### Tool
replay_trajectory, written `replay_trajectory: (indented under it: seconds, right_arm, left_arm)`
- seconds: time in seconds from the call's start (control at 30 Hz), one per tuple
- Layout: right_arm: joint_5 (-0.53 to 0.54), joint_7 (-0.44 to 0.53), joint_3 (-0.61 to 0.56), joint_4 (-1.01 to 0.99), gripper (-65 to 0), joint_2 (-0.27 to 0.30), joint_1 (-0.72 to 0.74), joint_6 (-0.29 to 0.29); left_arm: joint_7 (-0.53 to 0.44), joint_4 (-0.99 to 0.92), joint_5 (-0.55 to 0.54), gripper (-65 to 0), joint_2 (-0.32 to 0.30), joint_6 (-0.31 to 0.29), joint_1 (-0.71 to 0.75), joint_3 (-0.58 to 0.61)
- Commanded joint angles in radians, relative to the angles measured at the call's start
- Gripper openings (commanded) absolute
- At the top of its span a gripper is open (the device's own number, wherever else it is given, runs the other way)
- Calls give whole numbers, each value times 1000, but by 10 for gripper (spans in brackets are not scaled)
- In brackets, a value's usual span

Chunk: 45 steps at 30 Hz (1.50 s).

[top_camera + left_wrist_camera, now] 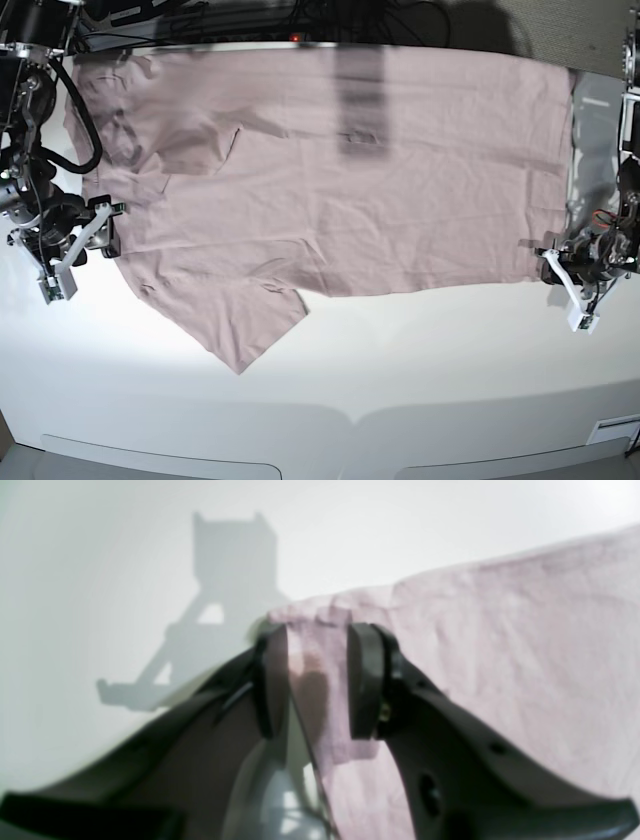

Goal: Fold the T-shirt properly
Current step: 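Lower both grippers and pinch the shirt's side edges near the hem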

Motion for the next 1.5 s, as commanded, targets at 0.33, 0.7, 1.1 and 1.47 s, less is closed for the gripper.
replay_trajectory:
  seconds: [0.33,0.7,1.1,1.47]
  right_arm:
    - [6,2,8,12,-329,19,16,2]
    - [6,8,8,12,-329,19,16,8]
    - [8,62,8,12,-329,19,16,25]
    - [-2,165,7,-42,-329,18,52,24]
  left_arm:
    - [-99,-196,-2,-450,-14,-5,-31,-8]
    - [34,-219,-226,-450,34,-148,-43,-8]
    - [-48,-219,-116,-635,52,-147,-38,-8]
    - [-132,-218,-117,-650,52,-147,-39,-8]
